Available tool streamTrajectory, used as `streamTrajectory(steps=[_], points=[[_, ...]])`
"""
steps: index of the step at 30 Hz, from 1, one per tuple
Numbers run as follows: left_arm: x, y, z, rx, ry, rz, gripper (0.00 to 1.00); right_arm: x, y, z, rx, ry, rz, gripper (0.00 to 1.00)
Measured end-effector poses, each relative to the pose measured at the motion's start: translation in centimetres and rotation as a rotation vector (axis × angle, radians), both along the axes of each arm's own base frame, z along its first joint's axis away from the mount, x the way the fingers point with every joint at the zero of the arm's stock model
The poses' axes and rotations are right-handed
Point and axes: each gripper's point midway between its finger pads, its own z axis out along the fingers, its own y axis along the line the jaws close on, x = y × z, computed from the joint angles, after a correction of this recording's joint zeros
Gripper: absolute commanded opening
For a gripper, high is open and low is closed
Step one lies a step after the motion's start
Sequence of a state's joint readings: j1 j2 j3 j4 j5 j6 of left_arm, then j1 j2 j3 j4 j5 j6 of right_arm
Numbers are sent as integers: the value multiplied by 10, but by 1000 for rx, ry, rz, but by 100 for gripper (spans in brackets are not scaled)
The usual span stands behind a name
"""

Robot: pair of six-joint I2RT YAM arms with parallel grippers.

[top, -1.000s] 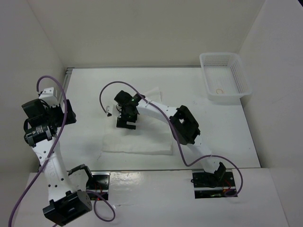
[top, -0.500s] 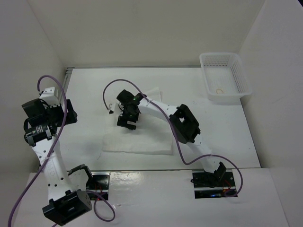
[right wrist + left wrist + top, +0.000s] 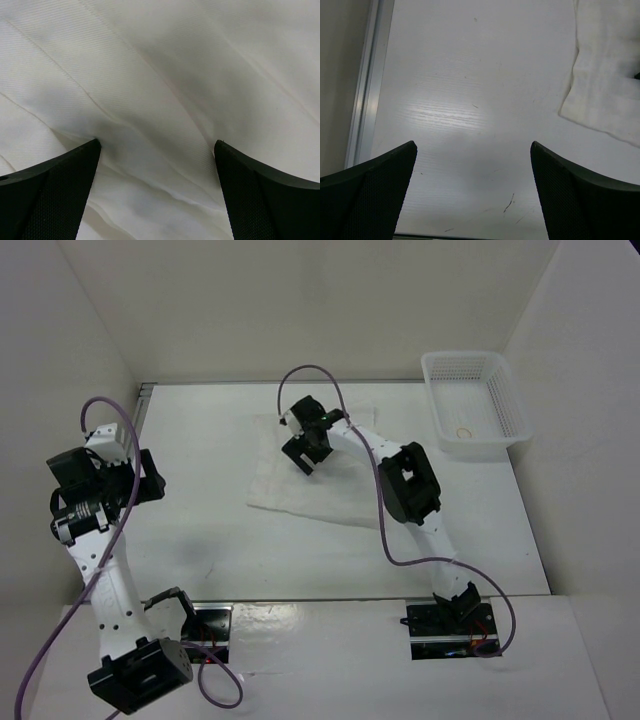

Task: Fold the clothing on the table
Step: Flatten the skirt out

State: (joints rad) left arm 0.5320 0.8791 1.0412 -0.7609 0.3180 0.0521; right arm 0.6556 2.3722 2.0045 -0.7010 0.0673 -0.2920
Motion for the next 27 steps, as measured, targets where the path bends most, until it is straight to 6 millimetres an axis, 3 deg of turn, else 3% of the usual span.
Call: streamTrajectory(steps=[5, 9, 14, 18, 21, 23, 27], points=[[2, -2, -3, -13, 7, -16, 100, 25, -45, 2, -9, -9, -199, 98], [6, -6, -7, -28, 16, -57, 100, 28, -74, 6, -50, 10, -311, 98], [12, -13, -15, -65, 37, -120, 100, 10, -78, 9, -87, 72, -334, 98], [16, -16, -25, -98, 68, -157, 100, -9, -68, 19, -88, 100, -295, 98], [18, -18, -29, -111, 77, -177, 100, -13, -59, 61, -36, 41, -249, 98], [19, -19, -29, -119, 77, -185, 100, -17, -60, 107, 12, -52, -226, 98], [19, -21, -32, -120, 85, -202, 100, -35, -83, 195, 95, -247, -201, 98]])
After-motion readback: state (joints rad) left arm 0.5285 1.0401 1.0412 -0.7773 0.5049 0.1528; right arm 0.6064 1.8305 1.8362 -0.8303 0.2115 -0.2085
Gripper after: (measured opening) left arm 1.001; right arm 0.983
